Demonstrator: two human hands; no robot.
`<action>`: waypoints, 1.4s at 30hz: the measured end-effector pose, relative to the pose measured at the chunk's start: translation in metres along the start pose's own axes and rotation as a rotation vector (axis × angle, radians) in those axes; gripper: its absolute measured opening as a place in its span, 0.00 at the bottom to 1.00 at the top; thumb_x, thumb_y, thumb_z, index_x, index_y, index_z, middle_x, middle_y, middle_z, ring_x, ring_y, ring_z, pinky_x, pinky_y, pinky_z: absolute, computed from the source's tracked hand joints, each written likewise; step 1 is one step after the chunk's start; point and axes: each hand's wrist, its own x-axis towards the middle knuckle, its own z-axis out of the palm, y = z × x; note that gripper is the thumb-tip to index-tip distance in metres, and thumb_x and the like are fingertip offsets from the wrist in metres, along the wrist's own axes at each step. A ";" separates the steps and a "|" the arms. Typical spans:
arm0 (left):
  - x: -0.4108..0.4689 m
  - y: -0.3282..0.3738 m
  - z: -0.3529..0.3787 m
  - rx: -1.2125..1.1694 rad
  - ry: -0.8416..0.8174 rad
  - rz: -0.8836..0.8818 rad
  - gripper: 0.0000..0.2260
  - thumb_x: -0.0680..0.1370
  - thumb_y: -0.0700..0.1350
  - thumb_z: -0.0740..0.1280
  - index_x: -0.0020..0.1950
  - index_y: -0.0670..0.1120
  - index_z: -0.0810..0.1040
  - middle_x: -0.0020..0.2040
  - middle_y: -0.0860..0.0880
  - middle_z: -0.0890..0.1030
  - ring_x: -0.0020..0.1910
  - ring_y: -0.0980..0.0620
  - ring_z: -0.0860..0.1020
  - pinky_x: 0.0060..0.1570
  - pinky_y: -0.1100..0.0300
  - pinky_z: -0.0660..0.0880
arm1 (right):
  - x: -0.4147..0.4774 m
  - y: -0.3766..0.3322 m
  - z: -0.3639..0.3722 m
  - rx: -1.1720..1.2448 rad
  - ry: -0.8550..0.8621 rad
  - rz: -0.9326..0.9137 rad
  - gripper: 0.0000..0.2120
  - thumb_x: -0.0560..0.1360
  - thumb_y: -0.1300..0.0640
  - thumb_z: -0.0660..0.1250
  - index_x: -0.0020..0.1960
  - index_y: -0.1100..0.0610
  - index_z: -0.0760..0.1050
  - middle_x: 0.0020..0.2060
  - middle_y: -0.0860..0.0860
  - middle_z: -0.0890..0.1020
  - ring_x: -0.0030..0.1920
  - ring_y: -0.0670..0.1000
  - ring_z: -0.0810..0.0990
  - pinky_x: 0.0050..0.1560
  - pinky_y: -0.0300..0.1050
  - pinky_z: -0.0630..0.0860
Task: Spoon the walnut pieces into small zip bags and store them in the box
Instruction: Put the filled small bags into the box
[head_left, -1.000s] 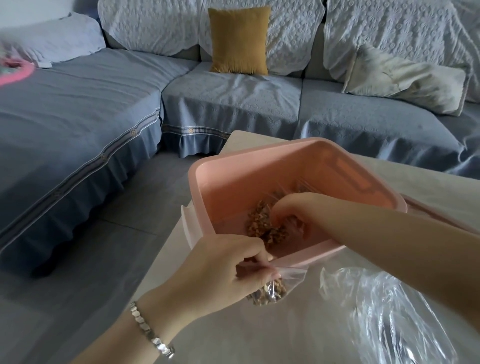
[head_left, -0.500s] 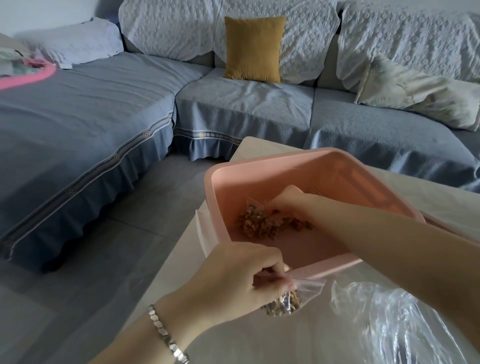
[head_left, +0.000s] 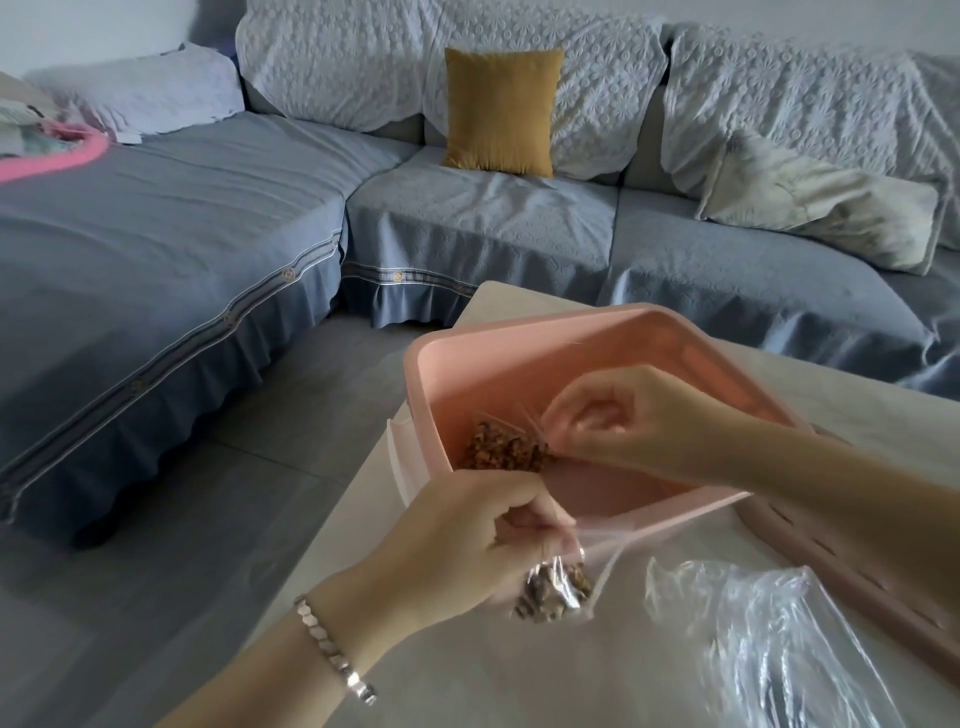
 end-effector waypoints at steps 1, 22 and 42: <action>0.000 0.005 -0.001 -0.029 0.012 -0.018 0.06 0.71 0.52 0.71 0.41 0.50 0.81 0.39 0.60 0.83 0.38 0.66 0.79 0.39 0.74 0.70 | -0.014 -0.009 -0.002 -0.060 -0.095 -0.009 0.11 0.64 0.41 0.69 0.44 0.43 0.77 0.39 0.39 0.82 0.41 0.34 0.79 0.47 0.29 0.75; 0.015 -0.048 -0.024 0.304 0.394 -0.375 0.29 0.77 0.54 0.61 0.76 0.52 0.55 0.76 0.57 0.56 0.73 0.62 0.54 0.61 0.69 0.54 | 0.112 0.053 0.064 -0.171 -0.057 0.228 0.10 0.69 0.59 0.72 0.32 0.53 0.74 0.32 0.51 0.79 0.35 0.51 0.79 0.40 0.44 0.77; 0.016 0.025 0.037 0.609 0.269 -0.062 0.19 0.74 0.55 0.55 0.48 0.48 0.82 0.45 0.53 0.84 0.48 0.52 0.81 0.51 0.60 0.72 | -0.084 0.070 -0.039 -0.266 0.403 0.182 0.05 0.71 0.57 0.68 0.46 0.51 0.80 0.40 0.45 0.82 0.42 0.45 0.80 0.51 0.40 0.75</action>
